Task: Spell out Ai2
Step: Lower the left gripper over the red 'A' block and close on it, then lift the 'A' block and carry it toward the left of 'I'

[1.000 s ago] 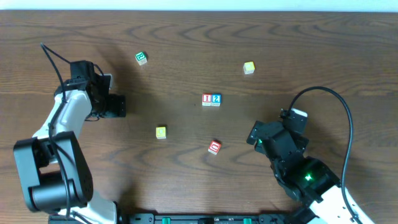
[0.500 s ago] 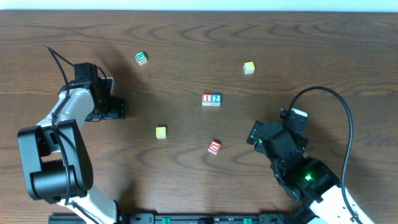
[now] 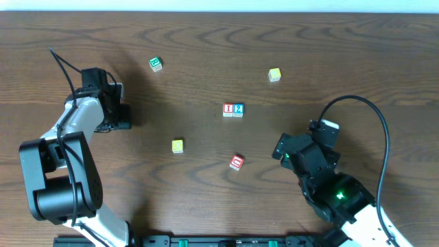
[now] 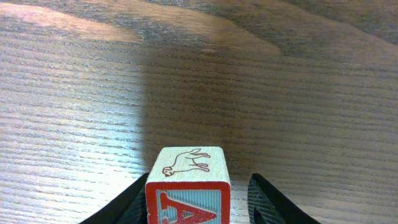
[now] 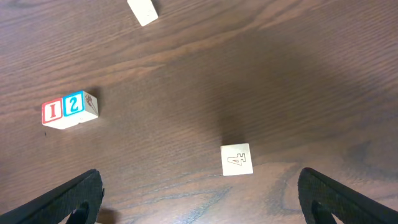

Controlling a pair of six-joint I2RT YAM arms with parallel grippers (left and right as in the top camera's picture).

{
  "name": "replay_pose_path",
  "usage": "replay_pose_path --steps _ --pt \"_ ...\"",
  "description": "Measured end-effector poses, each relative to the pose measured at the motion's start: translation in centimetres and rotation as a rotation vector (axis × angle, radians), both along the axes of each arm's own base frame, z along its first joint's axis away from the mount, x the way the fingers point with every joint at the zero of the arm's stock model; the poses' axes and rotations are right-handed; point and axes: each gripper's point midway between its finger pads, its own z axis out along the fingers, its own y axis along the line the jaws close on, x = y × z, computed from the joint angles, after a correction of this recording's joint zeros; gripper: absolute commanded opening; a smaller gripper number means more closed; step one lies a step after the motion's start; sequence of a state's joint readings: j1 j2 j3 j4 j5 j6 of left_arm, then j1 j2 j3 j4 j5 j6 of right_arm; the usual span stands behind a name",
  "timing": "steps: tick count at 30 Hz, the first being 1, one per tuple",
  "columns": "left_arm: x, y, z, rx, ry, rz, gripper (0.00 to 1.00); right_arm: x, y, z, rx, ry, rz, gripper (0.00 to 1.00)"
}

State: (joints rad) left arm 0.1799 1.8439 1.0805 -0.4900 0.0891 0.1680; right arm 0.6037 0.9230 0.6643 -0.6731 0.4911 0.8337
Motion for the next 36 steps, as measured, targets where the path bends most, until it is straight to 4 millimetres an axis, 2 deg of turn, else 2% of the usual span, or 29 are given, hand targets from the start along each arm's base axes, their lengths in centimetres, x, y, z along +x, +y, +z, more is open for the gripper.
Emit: replay_pose_path --steps 5,19,20,23,30,36 --pt "0.0 0.1 0.0 0.0 0.0 0.015 0.34 0.0 0.0 0.0 0.0 0.0 0.0 0.99" --pt "0.0 0.2 0.0 -0.013 -0.002 0.104 0.24 0.0 0.0 0.0 0.0 0.0 0.0 0.99" --pt "0.1 0.2 0.0 -0.02 -0.005 0.137 0.23 0.0 0.0 0.0 0.0 0.0 0.0 0.99" --pt "0.2 0.3 0.0 -0.042 -0.011 0.243 0.06 0.0 0.0 0.0 0.0 0.0 0.0 0.99" --pt "0.7 -0.1 0.3 -0.158 -0.025 0.597 0.06 0.0 0.0 0.0 0.0 0.0 0.0 0.99" --pt "2.3 -0.7 1.5 -0.302 -0.051 0.909 0.06 0.0 0.0 0.0 0.0 0.0 0.0 0.99"
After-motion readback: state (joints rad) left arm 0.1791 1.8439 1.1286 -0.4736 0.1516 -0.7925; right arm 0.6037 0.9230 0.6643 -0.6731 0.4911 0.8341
